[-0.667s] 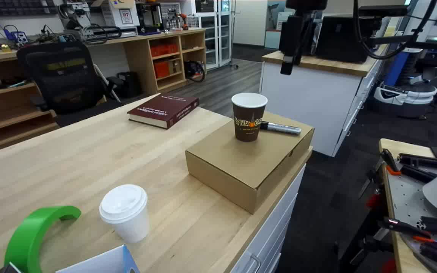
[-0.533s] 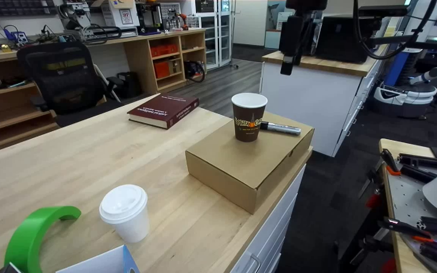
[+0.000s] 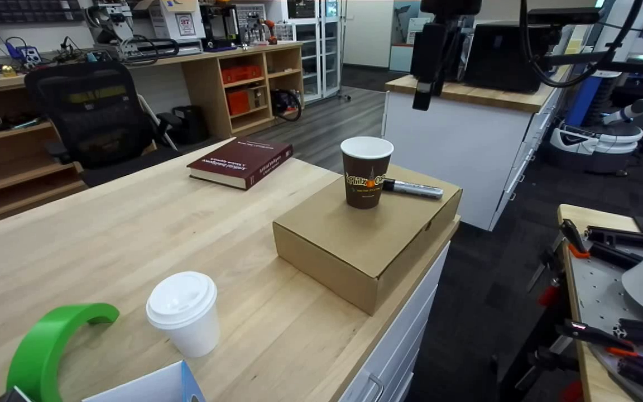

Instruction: Put the marker in the cup

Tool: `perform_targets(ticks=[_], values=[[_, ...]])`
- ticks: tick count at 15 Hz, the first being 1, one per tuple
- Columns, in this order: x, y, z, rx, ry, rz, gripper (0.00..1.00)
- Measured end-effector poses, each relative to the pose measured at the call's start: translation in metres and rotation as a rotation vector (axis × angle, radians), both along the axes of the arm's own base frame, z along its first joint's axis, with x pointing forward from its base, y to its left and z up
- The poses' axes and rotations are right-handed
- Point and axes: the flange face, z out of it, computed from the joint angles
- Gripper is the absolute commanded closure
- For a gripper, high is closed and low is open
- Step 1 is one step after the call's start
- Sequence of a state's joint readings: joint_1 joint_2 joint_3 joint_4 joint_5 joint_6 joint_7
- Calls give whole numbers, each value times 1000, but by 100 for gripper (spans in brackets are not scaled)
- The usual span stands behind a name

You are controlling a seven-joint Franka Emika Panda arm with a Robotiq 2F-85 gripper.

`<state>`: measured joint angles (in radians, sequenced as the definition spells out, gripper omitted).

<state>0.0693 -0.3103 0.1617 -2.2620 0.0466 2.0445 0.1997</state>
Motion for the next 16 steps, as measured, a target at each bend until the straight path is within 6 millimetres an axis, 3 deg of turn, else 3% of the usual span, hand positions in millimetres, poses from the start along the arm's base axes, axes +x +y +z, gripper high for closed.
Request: perform_targets(ticks=[7,16], values=[[3,-2,-11,-18,10,30,0],[9,-22,-49,-29,10,168,0]])
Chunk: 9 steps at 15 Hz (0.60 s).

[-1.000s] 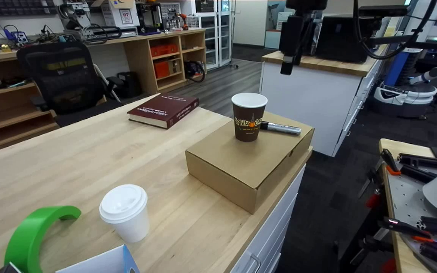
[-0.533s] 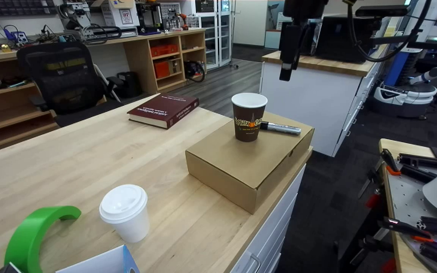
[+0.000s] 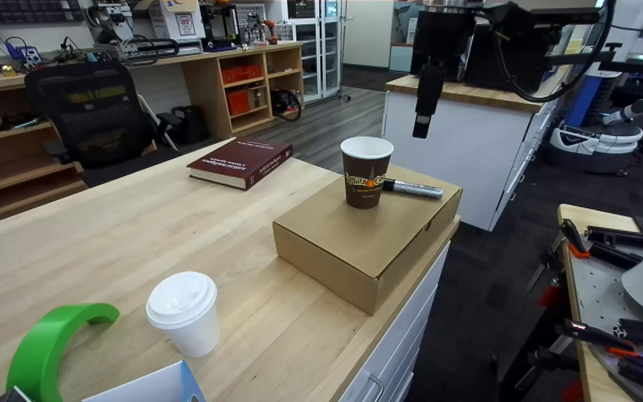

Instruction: Put the marker in the cup

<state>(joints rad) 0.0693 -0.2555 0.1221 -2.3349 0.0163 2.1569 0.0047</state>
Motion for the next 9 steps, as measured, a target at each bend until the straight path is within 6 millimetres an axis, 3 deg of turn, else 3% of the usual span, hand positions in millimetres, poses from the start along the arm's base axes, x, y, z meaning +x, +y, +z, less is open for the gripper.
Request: perform_targets(ticks=[9], values=[[-16,-9,-42,-10,41,73,0]])
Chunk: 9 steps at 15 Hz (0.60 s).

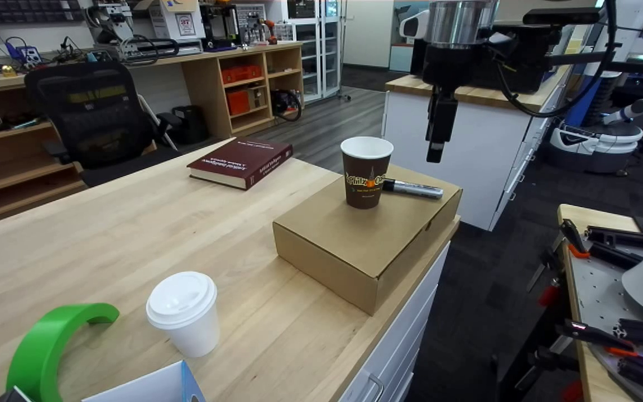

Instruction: Put the marker in the cup

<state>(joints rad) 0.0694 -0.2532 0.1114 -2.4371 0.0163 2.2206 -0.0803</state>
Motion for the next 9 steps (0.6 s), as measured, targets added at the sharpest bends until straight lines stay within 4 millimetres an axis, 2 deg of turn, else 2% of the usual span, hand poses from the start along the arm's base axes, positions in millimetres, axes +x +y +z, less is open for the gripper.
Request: perform_targets(ticks=[9], values=[[-7,-4,-29,5,-20,-4,0]])
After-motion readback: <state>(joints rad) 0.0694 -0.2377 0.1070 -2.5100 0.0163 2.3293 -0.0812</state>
